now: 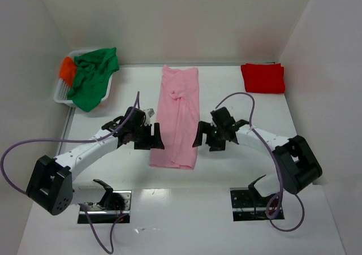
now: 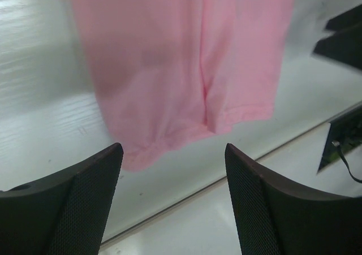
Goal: Fold and stack the t-shirts
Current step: Rotate the tshirt 90 degrees, then grab the bottom of the folded rectangular tshirt with both arms
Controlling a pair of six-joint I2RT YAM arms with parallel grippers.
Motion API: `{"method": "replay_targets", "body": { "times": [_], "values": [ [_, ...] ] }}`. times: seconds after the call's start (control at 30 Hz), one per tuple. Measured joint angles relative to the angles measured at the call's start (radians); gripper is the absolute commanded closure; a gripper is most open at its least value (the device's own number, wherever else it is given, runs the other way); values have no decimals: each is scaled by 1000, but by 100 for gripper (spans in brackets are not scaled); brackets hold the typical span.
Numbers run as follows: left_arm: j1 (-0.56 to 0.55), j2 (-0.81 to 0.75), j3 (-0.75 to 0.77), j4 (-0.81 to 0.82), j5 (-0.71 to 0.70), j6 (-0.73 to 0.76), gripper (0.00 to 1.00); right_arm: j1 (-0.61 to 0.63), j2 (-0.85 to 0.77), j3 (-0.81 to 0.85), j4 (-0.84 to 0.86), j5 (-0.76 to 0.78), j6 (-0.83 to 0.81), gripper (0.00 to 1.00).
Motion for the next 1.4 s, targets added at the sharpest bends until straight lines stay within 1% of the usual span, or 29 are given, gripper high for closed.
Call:
{"method": "replay_targets", "body": {
  "times": [0.07,0.17,0.2,0.27,0.33,0.43,0.53,0.63,0.83,0.93,1.07,1.1,1.2,1.23,1.3,1.4],
  "values": [
    [1,-3,-7,19,32,-5,19,49,-25,-63,0,-5,43,8],
    [3,-33,-53,72,79,-37,19,77,-76,-113,3,-4,93,11],
    [3,-46,-72,85,91,-51,19,80,-93,-121,8,-4,106,13],
    [3,-67,-106,93,111,-74,19,84,-123,-131,23,-1,127,15],
    [3,-82,-133,93,119,-89,19,93,-148,-138,35,0,145,18],
    [3,-128,-154,83,109,-124,19,117,-172,-140,42,6,170,21],
    [6,-204,-155,77,85,-148,18,149,-164,-139,43,29,183,26],
    [18,-265,-154,76,64,-166,18,198,-115,-126,32,60,199,28],
    [33,-286,-152,60,39,-187,18,315,-33,-117,26,105,231,32],
    [33,-286,-153,50,31,-188,18,349,-7,-107,26,120,248,39],
    [33,-298,-158,44,24,-189,17,361,31,-82,30,132,262,50],
    [33,-305,-158,42,23,-190,17,362,38,-76,30,135,264,58],
    [33,-323,-159,40,19,-195,17,366,59,-68,32,149,274,74],
    [33,-326,-160,40,19,-200,17,367,64,-66,32,157,278,81],
    [33,-327,-162,39,19,-204,17,368,69,-65,28,168,285,86],
    [33,-326,-172,40,22,-206,17,370,66,-64,18,191,298,89]
  ]
}}
